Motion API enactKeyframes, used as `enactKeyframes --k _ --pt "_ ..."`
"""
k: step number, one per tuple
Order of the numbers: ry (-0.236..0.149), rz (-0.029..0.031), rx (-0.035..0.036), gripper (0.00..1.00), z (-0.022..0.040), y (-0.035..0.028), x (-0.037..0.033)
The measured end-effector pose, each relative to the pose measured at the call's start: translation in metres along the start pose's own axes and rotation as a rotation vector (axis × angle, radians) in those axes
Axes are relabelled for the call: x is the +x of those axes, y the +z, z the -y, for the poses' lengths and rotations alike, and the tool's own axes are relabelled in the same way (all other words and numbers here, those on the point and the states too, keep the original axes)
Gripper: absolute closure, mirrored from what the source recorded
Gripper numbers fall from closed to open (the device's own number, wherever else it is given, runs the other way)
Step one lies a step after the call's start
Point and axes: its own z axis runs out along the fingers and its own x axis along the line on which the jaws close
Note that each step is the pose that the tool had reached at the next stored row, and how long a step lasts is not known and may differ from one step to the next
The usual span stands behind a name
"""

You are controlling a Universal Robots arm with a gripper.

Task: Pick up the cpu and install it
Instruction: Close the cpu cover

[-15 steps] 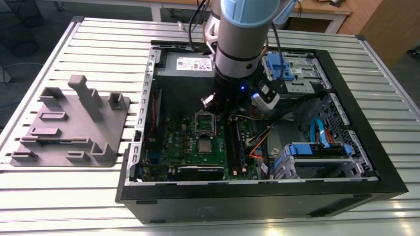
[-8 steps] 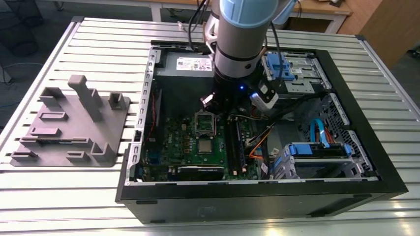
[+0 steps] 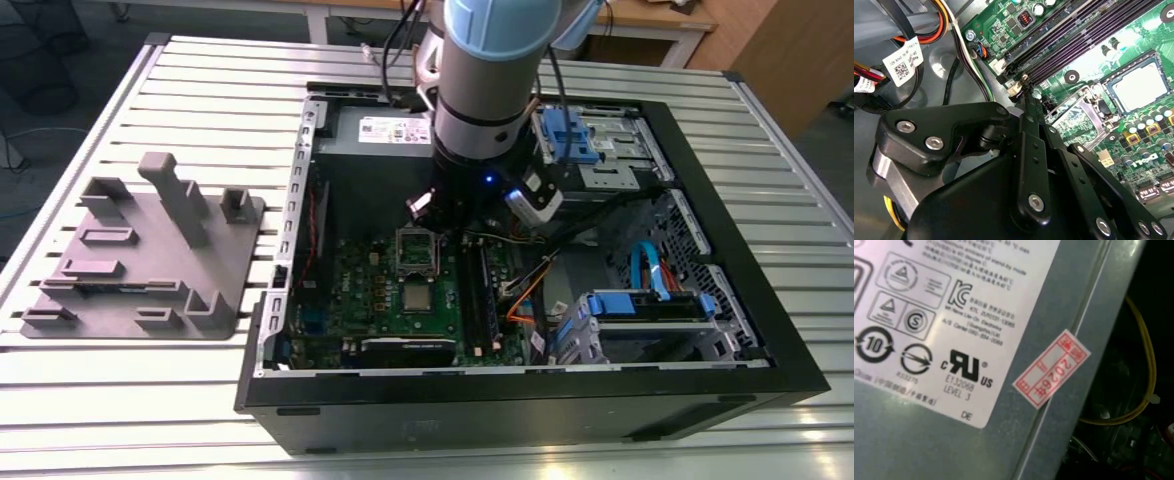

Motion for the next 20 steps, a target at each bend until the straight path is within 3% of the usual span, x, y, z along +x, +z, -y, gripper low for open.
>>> enactKeyframes --k 12,20 --pt "0.0 0.0011 -0.0005 0.89 -0.0027 0.0028 0.004" --pt "-0.004 0.006 0.0012 0.89 -0.0016 -0.0039 0.0049"
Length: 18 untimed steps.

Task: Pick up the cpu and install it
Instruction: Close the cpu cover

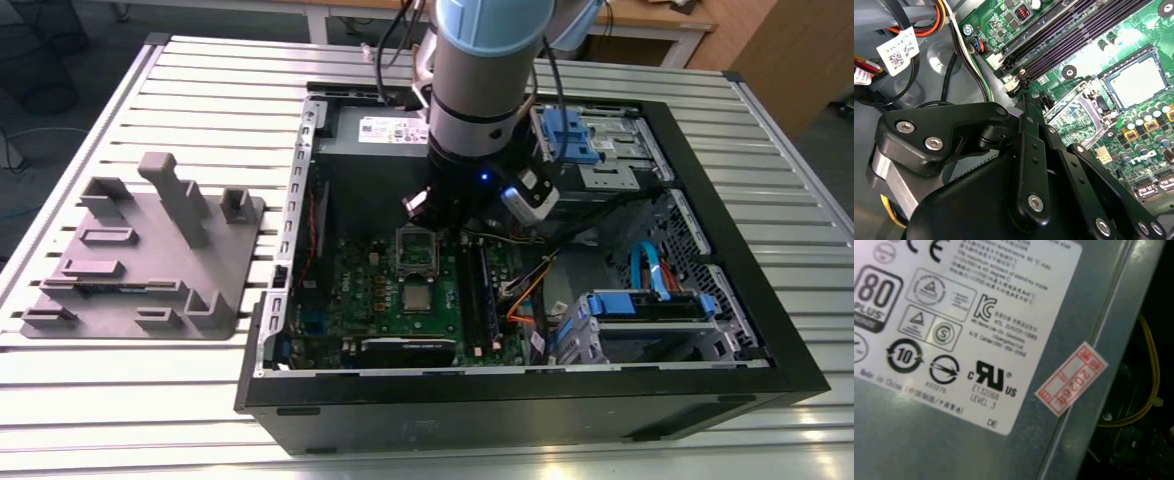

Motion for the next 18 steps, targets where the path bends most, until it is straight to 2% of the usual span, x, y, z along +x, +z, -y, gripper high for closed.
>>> enactKeyframes --k 4,18 --pt "-0.002 0.0018 0.0006 0.89 0.0012 -0.0034 0.0005" --pt "-0.007 0.0024 0.0007 0.89 0.0086 -0.0139 0.0031"
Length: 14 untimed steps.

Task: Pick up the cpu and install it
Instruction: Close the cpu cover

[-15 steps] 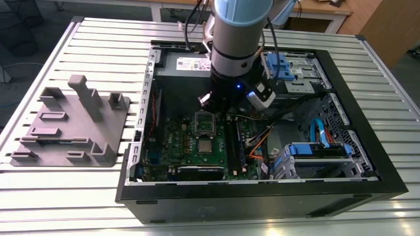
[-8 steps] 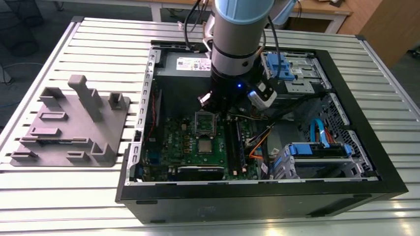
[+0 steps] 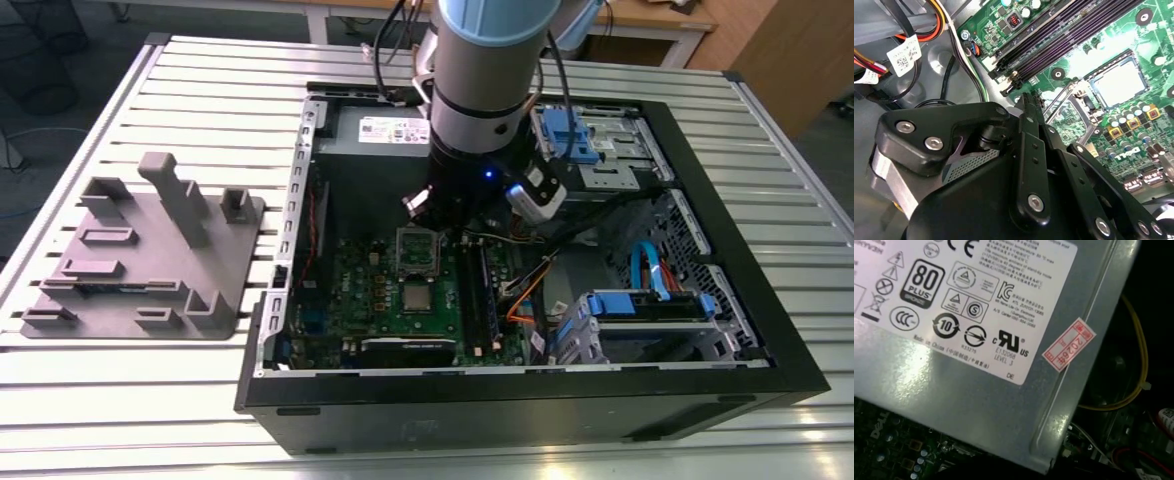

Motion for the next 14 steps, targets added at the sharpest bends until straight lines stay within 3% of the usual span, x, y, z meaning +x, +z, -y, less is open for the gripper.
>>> enactKeyframes --k 14 --pt "-0.003 -0.0002 -0.0001 0.89 0.0107 -0.0081 0.0041"
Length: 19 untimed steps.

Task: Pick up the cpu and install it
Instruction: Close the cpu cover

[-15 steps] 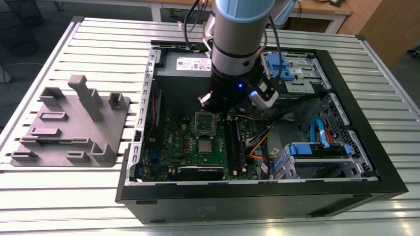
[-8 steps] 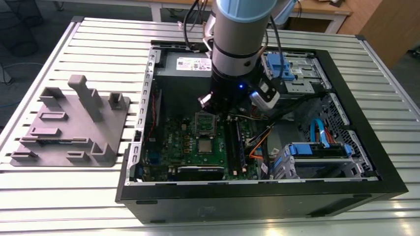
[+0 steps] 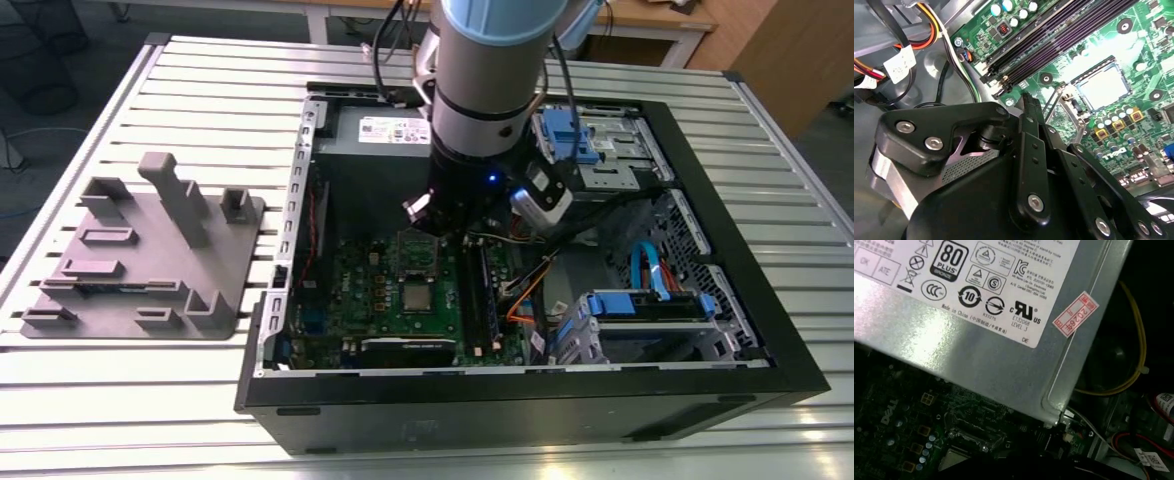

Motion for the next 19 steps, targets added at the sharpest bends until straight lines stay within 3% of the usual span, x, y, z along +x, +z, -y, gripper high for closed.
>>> enactKeyframes --k 19 --pt "-0.002 0.003 -0.0074 0.89 0.0199 -0.0031 0.0082"
